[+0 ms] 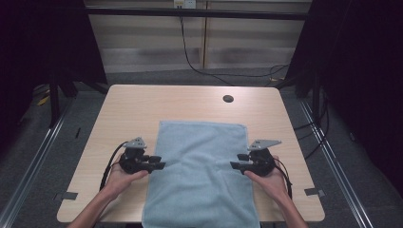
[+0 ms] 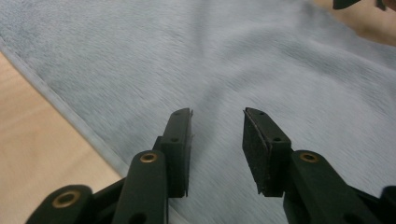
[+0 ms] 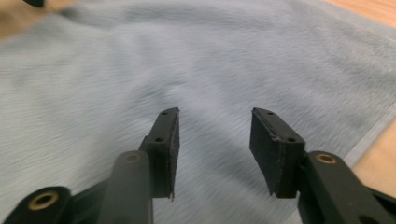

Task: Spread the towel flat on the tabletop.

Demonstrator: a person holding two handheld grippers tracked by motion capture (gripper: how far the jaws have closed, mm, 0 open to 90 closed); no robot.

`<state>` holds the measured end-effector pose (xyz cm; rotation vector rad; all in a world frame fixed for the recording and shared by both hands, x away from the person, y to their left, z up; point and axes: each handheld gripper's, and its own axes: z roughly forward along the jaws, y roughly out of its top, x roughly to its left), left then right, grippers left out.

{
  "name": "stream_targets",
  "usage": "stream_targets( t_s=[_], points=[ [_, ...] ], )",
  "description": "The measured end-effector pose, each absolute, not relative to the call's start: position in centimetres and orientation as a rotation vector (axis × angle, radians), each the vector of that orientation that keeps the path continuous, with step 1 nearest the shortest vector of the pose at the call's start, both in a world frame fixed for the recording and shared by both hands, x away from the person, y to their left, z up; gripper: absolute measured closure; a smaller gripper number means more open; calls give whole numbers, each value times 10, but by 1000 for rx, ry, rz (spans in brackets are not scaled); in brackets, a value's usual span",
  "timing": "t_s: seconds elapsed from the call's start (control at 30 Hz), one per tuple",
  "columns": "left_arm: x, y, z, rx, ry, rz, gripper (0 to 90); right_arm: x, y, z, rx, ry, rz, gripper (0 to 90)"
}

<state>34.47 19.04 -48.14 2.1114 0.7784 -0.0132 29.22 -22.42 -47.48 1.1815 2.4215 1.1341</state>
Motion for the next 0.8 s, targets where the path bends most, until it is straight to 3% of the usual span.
stream_targets(
  t_s=[0.13, 0.27, 0.33, 0.43, 0.5, 0.53, 0.67, 0.8],
  points=[
    [365, 182, -486, 2113, 828, 31, 577, 319, -221, -491, 1220, 2437, 1049, 459],
    [378, 178, -495, 2106, 858, 79, 531, 328, -218, -500, 1228, 2425, 1027, 472],
    [383, 177, -497, 2098, 856, 131, 488, 325, -214, -500, 1179, 2423, 969, 520],
    [386, 173, -502, 2105, 842, 167, 471, 319, -210, -498, 1123, 2459, 967, 733],
    [381, 168, -507, 2158, 793, 216, 457, 314, -207, -498, 1106, 2458, 965, 797],
    [380, 166, -506, 2174, 785, 239, 495, 312, -206, -498, 1100, 2460, 968, 820],
    [365, 166, -504, 2217, 699, 207, 787, 306, -207, -499, 1118, 2468, 1009, 840],
    [342, 176, -502, 2229, 694, 159, 828, 286, -207, -499, 1120, 2497, 1057, 837]
  ],
)
